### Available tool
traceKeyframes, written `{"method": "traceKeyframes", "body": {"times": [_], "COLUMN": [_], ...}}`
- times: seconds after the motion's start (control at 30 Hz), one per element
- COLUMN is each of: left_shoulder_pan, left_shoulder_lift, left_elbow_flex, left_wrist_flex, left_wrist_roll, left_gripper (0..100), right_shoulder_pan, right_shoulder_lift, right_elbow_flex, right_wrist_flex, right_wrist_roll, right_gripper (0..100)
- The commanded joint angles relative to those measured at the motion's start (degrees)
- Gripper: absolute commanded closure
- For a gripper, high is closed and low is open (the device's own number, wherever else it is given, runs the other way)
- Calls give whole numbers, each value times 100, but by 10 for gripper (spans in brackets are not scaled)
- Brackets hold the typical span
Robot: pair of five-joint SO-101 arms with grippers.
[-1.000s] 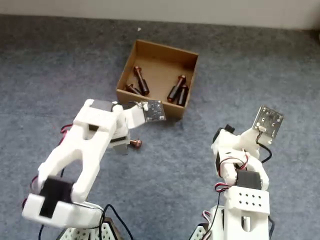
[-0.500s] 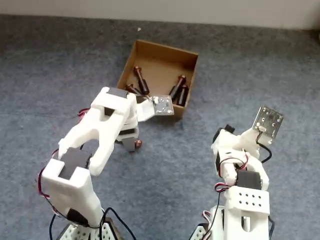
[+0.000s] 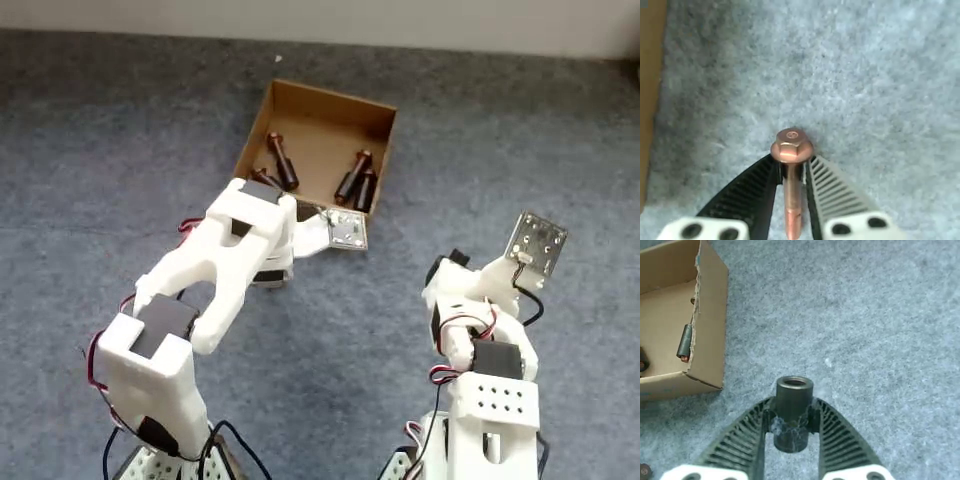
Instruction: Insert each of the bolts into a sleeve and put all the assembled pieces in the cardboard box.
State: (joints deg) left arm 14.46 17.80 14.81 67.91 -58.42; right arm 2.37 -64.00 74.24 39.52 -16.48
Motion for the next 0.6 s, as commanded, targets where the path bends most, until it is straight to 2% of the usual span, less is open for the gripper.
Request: {"method": "traceKeyframes", "body": {"times": [0.0, 0.23, 0.37, 0.57], "left_shoulder_pan": [84, 101, 92, 92], "left_shoulder_lift": [-927, -2993, -4163, -5446], "left_elbow_flex": [-84, 690, 1138, 1701], "left_wrist_flex": [369, 360, 360, 352], "left_wrist_roll": [475, 1547, 2259, 3710], "left_gripper": [995, 995, 995, 995], "right_shoulder_pan": [31, 57, 22, 13], "right_shoulder_lift": [-101, -145, -154, -673], "right_elbow_flex": [-40, -48, -101, -215], "right_wrist_flex": [-163, -119, 470, 690], "right_wrist_roll": [0, 0, 0, 0], "right_gripper": [994, 994, 994, 994]}}
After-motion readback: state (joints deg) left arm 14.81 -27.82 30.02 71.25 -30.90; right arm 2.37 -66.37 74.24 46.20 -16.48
